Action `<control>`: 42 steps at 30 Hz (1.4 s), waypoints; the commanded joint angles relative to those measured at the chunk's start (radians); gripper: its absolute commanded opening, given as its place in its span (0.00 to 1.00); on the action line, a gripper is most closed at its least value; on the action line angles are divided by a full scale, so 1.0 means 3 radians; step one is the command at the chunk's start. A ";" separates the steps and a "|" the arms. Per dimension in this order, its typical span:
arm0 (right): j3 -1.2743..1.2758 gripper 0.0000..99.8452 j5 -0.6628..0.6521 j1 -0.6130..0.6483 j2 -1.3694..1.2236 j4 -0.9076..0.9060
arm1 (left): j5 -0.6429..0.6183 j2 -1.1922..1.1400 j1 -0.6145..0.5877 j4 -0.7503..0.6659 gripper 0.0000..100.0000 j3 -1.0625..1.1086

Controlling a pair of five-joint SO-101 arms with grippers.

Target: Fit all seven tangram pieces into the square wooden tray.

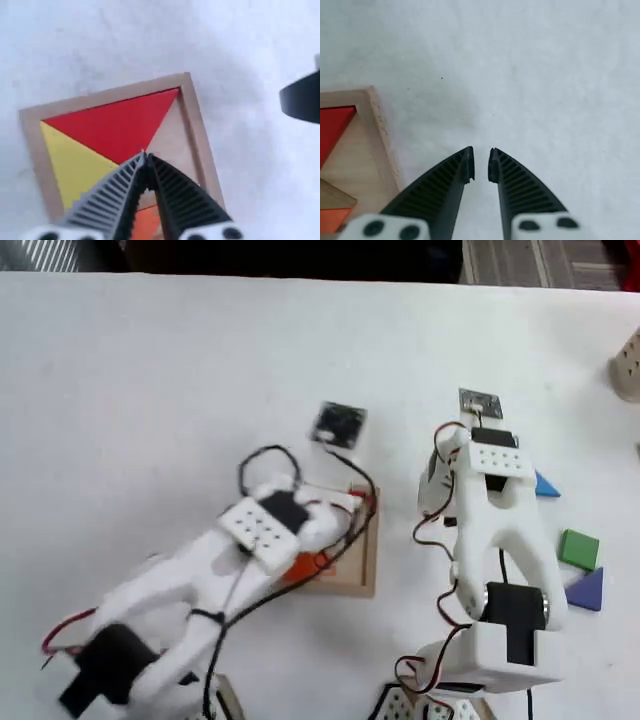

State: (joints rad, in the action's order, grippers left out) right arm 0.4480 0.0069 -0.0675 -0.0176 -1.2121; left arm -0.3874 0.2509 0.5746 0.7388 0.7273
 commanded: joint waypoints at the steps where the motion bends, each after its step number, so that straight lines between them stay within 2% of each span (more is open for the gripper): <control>1: -0.0010 0.06 -0.0015 -0.0028 0.0146 0.0043 | 0.0020 0.0560 -0.0407 0.0010 0.02 0.0107; 5: -0.0010 0.06 -0.0015 -0.0028 0.0146 0.0049 | 0.0020 0.0877 -0.0703 0.0010 0.02 0.0297; 10: -0.0010 0.06 -0.0020 -0.0043 0.0146 0.0049 | 0.0020 0.1112 -0.0396 0.0010 0.02 0.0532; 16: -0.0005 0.06 -0.0031 -0.0376 0.0146 0.0023 | 0.0097 0.1414 -0.0182 0.0010 0.02 0.0711; 19: 0.0056 0.04 -0.0338 -0.0591 0.0192 -0.0003 | 0.0404 0.1511 -0.0197 0.0031 0.02 0.0716; 22: 0.0000 0.02 -0.0706 -0.0974 0.0269 -0.0100 | 0.0557 0.1537 -0.0197 -0.0051 0.02 0.0859; 27: -0.0179 0.03 -0.1371 -0.1598 0.0299 -0.0192 | 0.0696 0.1527 -0.0284 -0.0726 0.02 0.1212; 30: -0.0404 0.04 -0.1560 -0.1823 0.0253 -0.0284 | 0.0701 0.1527 -0.0350 -0.0885 0.05 0.1274; 32: -0.0517 0.06 -0.1550 -0.1915 0.0187 -0.0289 | 0.0685 0.1527 -0.0391 -0.0885 0.12 0.1274; 36: -0.0670 0.18 -0.1412 -0.2043 -0.0064 -0.0284 | 0.0680 0.1527 -0.0401 -0.0767 0.24 0.1279; 39: -0.0859 0.23 -0.1417 -0.2100 -0.0335 -0.0279 | 0.0680 0.1527 -0.0401 -0.0721 0.24 0.1268; 42: -0.1120 0.23 -0.1417 -0.2140 -0.0693 -0.0238 | 0.0680 0.1527 -0.0401 -0.0721 0.21 0.1268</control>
State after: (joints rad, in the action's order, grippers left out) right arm 0.2010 -0.4273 -0.6920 -0.1726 -1.2873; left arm -0.1849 0.6820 0.4626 0.5209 1.1216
